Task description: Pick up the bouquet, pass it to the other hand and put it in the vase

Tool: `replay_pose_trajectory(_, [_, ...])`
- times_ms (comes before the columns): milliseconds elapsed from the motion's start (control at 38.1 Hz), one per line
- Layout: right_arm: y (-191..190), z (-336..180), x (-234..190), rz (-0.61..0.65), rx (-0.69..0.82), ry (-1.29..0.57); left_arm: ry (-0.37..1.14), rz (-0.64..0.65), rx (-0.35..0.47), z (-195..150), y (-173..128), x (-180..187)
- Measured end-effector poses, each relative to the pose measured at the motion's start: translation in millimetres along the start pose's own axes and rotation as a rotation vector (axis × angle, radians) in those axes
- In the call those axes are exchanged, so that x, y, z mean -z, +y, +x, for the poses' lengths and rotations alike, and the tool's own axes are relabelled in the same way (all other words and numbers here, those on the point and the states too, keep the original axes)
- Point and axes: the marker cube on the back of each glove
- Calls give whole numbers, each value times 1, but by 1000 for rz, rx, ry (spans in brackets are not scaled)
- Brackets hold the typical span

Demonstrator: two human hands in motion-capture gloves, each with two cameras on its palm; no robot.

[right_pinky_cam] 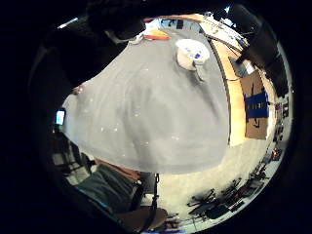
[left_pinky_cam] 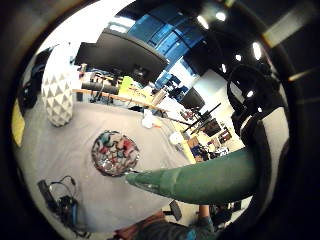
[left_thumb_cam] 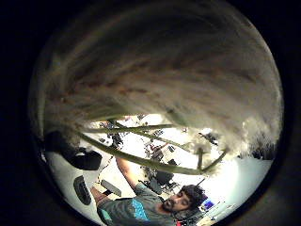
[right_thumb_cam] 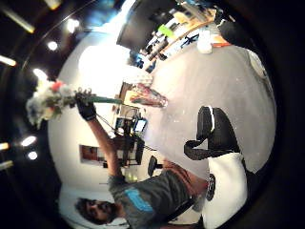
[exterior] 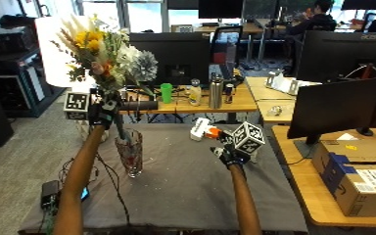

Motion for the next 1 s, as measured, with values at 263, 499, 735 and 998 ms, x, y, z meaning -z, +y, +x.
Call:
replay_pose_trajectory(263, [9, 36, 20, 51, -87, -9, 20, 50, 258, -69, -6, 15])
replay_pose_trajectory(499, [14, 46, 20, 55, -105, 5, -4, -32, 327, -118, -4, -6])
replay_pose_trajectory(735, [12, 44, 23, 75, -93, 2, -115, -163, 400, -124, 10, -13])
replay_pose_trajectory(998, [20, 27, 33, 105, -70, 14, -173, -167, 365, -113, 29, 30])
